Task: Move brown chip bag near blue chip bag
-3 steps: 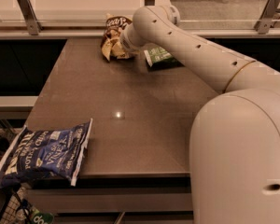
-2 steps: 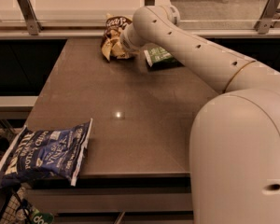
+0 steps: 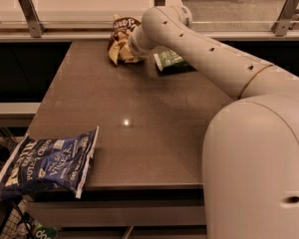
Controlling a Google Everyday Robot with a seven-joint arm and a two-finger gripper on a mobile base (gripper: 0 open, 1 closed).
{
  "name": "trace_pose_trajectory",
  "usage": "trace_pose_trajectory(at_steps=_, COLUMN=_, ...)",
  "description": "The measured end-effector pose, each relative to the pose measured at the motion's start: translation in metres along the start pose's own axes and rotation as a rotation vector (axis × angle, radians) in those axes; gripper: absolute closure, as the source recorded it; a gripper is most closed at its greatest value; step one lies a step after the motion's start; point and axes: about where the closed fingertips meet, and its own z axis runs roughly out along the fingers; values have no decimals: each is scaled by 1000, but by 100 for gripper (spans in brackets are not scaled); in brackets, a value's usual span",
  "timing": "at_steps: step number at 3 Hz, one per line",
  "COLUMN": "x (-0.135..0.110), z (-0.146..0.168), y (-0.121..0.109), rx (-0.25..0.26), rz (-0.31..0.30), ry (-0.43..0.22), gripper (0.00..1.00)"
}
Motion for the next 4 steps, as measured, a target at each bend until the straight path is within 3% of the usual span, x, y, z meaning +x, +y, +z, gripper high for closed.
trace_pose_trajectory(at_steps=2, x=-35, z=-69, y=-24, rx=110, rz=-70, ry=-43, gripper=100)
trace_pose_trajectory(at_steps=4, x=-54, z=-128, y=-33, rx=158, rz=-106, ry=-107, gripper=100)
